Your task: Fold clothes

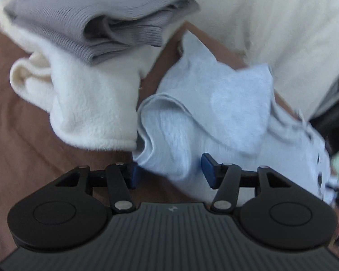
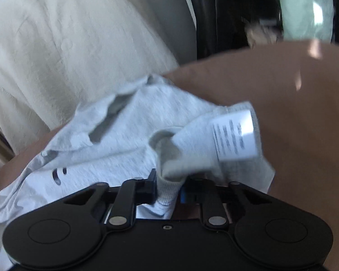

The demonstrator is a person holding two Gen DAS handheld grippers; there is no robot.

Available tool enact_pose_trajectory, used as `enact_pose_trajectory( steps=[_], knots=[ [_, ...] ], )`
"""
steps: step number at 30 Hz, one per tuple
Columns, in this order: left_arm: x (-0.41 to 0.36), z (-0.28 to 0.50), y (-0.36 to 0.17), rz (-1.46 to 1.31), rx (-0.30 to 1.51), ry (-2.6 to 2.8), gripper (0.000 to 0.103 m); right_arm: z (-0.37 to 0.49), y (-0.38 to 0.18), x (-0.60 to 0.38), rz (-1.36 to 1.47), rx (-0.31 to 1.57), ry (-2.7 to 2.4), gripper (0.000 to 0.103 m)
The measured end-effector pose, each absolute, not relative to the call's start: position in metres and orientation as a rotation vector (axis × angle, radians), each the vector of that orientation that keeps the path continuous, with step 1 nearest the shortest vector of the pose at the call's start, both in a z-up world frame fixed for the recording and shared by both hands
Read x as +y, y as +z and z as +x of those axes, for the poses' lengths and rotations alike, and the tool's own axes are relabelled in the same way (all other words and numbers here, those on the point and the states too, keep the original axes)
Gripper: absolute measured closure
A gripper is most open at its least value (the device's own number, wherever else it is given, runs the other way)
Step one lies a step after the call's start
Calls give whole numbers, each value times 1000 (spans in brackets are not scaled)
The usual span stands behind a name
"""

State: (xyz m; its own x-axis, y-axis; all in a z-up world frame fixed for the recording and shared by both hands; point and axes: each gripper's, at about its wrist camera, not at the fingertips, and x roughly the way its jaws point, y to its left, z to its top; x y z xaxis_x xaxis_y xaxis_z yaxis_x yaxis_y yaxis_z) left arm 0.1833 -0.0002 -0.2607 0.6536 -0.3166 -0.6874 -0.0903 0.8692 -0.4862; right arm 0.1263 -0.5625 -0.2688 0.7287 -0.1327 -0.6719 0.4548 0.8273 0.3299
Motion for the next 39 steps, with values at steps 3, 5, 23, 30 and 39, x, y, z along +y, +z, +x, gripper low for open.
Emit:
enact_pose_trajectory(
  steps=[3,5,23,30,39],
  knots=[
    [-17,188,-260,-400,796,-146,51,121,-265,-561,535,636,-365,90],
    [-28,188,-257,-274,756,-158,94,118,-257,-558,528,607,-373,92],
    [5,111,-167,-293,689,-272,96,-48,-235,-539,553,506,-366,96],
    [56,123,-223,-341,957,-102,96,-106,-251,-514,647,690,-356,86],
    [64,125,-225,-378,958,-127,96,-166,-292,-520,1063,594,-378,45]
  ],
)
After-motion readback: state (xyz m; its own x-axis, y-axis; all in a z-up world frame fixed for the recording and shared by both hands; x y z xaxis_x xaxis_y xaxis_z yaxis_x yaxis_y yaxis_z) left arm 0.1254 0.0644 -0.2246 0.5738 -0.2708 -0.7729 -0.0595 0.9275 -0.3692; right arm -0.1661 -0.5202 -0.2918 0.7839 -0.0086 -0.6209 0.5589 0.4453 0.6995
